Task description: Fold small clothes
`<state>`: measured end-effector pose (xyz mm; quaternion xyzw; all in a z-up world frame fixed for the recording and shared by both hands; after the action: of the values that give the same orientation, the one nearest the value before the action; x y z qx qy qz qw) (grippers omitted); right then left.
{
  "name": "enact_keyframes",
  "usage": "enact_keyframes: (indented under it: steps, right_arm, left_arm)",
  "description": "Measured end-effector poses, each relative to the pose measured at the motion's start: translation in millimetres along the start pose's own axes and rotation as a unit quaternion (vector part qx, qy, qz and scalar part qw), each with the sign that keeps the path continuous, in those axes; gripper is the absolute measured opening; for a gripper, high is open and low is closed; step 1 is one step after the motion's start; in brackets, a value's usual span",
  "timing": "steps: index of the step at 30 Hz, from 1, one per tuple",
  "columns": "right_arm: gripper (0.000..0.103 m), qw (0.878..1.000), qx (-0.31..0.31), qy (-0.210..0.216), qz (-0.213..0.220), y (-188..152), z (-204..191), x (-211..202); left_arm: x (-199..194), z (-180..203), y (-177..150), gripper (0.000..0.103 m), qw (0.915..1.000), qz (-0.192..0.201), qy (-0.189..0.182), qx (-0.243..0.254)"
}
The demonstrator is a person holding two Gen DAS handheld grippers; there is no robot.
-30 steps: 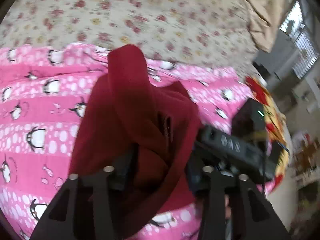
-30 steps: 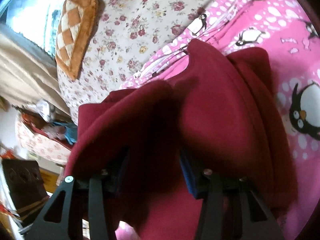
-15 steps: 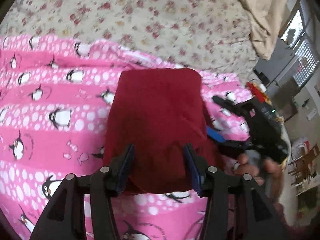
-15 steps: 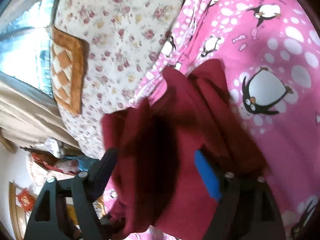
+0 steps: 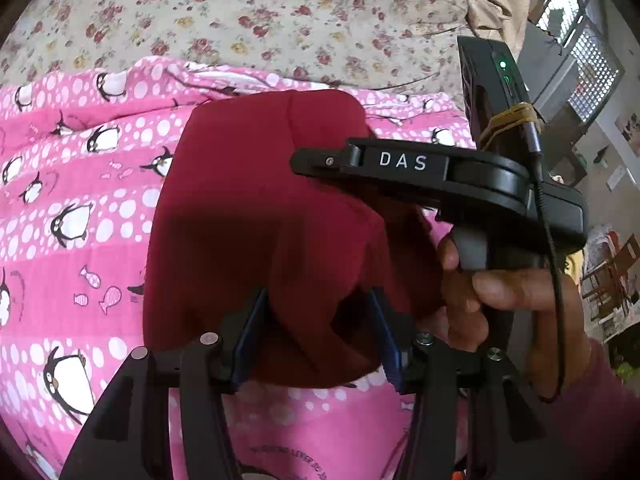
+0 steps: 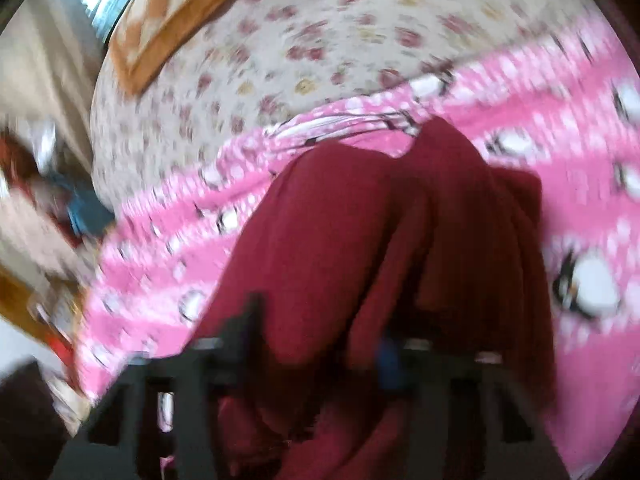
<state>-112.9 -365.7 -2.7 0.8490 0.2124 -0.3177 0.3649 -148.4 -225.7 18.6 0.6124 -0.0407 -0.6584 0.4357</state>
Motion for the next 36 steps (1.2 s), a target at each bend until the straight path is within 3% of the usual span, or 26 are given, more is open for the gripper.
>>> enact_keyframes:
  steps: [5,7,10,14,18,22,25,27,31,33,34,35,36]
  right_arm:
    - [0.018,0.997,-0.069,-0.032,0.015,19.7,4.8,-34.5]
    - [0.018,0.996,-0.081,-0.031,0.012,29.5,7.2,-43.4]
    - [0.017,0.989,-0.124,-0.084,0.019,41.2,12.2,-49.1]
    - [0.015,0.988,-0.108,-0.111,0.016,41.5,36.9,-46.6]
    - [0.016,0.994,-0.040,-0.101,0.004,34.0,70.0,-26.0]
    - [0.044,0.996,0.005,-0.083,0.030,32.0,69.8,-56.4]
    - [0.059,0.999,0.027,-0.017,0.030,20.0,55.0,-80.3]
    - [0.062,1.000,0.020,0.006,0.014,4.1,41.7,-86.8]
    - [0.062,1.000,0.001,-0.024,-0.017,-22.7,34.7,-77.2]
    - [0.057,0.999,0.007,-0.027,-0.031,-30.7,38.7,-68.0]
    - [0.036,0.999,0.007,-0.034,-0.033,-33.3,41.1,-63.9]
    - [0.022,0.999,0.003,-0.044,-0.031,-35.7,43.5,-63.8]
    - [0.019,0.999,0.000,-0.042,-0.027,-38.0,43.9,-65.8]
  left_arm:
    - [-29.7,0.6,14.8,0.029,0.9980,0.044,-0.039,-0.023]
    - [-35.6,-2.2,21.9,0.029,0.9972,0.057,-0.035,-0.032]
    - [-30.8,-9.2,28.7,0.029,0.9971,0.056,-0.016,-0.050]
    - [-12.8,-11.4,24.2,0.029,0.9981,0.030,0.013,-0.052]
    - [16.9,-8.9,9.2,0.029,0.9988,-0.002,0.042,-0.023]
    - [22.3,-5.4,4.0,0.029,0.9976,0.001,0.069,0.002]
    - [22.5,-5.7,5.5,0.029,0.9974,0.003,0.071,0.001]
    - [22.2,-6.2,5.4,0.029,0.9974,0.006,0.072,0.001]
    - [22.8,-6.0,4.8,0.029,0.9971,0.010,0.076,0.001]
    - [23.3,-5.5,4.3,0.029,0.9968,0.011,0.079,0.001]
    - [23.0,-5.4,3.9,0.029,0.9967,0.011,0.080,0.001]
    - [22.2,-5.0,3.1,0.029,0.9968,0.011,0.079,0.000]
    - [21.3,-4.4,2.5,0.029,0.9969,0.011,0.078,0.000]
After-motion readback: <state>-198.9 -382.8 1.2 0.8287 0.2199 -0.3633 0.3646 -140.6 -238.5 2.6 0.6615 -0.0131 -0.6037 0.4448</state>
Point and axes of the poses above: each gripper's, at about its wrist camera, not at the fingertips, and x roughly the way its jaws point, z to its right, y to its top, the point moved 5 cm from there along x, roughly the way its jaws point, and after that the axes turned 7 degrees about x, right-handed, at the moved point
